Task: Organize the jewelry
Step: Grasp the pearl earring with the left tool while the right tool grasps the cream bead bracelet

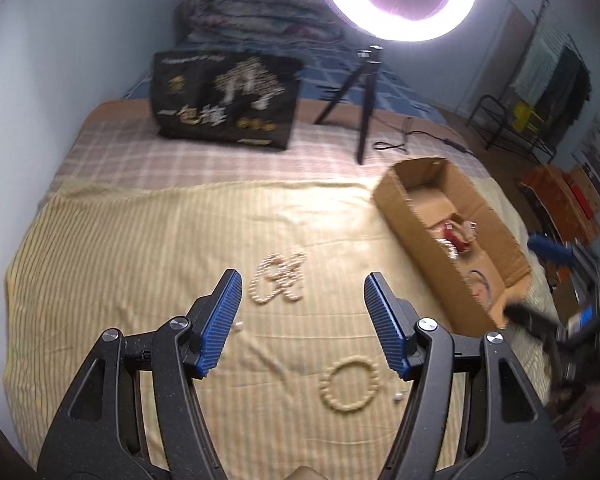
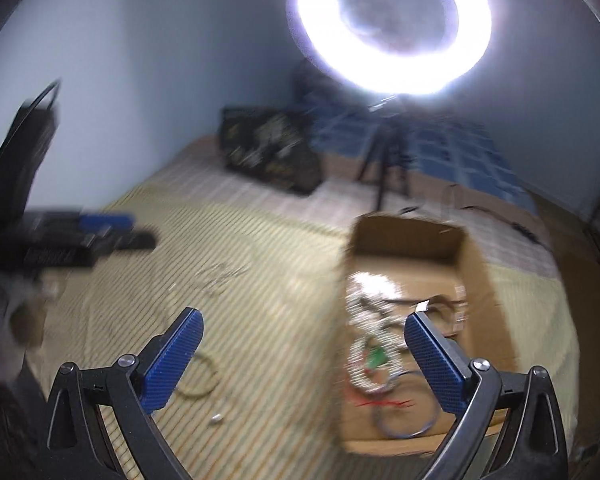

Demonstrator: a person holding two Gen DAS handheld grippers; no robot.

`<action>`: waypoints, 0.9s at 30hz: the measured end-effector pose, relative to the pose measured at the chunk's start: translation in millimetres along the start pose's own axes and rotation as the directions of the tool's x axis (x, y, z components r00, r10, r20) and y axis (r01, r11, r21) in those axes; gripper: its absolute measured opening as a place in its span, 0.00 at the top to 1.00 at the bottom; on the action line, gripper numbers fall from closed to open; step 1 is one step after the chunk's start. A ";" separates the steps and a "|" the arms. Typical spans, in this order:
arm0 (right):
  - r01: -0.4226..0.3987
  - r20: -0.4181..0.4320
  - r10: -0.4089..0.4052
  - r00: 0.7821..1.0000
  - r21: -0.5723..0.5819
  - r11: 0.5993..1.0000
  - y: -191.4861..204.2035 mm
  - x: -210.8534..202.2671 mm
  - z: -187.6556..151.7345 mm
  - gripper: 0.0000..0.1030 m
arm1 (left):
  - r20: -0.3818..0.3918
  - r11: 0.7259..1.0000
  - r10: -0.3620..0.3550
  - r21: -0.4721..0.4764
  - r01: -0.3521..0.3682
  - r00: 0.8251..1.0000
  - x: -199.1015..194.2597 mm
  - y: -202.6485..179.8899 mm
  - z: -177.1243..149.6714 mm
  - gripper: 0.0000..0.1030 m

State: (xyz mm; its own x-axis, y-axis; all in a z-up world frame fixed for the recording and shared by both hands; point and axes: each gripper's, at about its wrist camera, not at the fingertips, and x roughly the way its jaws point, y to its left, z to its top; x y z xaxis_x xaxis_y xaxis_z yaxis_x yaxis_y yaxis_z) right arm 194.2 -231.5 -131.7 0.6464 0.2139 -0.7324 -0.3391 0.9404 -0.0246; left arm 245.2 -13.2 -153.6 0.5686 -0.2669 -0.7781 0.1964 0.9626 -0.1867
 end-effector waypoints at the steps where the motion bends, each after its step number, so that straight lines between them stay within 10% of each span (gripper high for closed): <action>1: -0.017 -0.023 0.017 1.000 -0.007 1.000 6.2 4.3 -1.9 0.04 | -0.007 1.000 0.001 -0.015 -0.001 1.000 1.4 5.8 -1.6 0.41; 10: -0.162 -0.281 0.157 0.947 0.004 0.987 39.2 66.6 -21.6 0.36 | -0.150 0.991 -0.018 -0.133 -0.002 0.988 35.8 44.6 -19.6 0.73; 27: -0.201 -0.398 0.200 0.895 0.040 0.979 47.7 111.9 -37.9 0.64 | -0.254 0.983 0.004 -0.176 -0.051 0.967 88.7 51.0 -29.7 0.82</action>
State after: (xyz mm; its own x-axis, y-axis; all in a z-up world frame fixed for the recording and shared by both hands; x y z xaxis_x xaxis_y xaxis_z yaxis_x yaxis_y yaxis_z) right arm 224.5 -172.7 -240.6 0.2387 0.2743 -0.9315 -0.4340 0.8883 0.1504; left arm 282.0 13.6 -250.0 0.3478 -0.2420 -0.9058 0.0232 0.9680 -0.2497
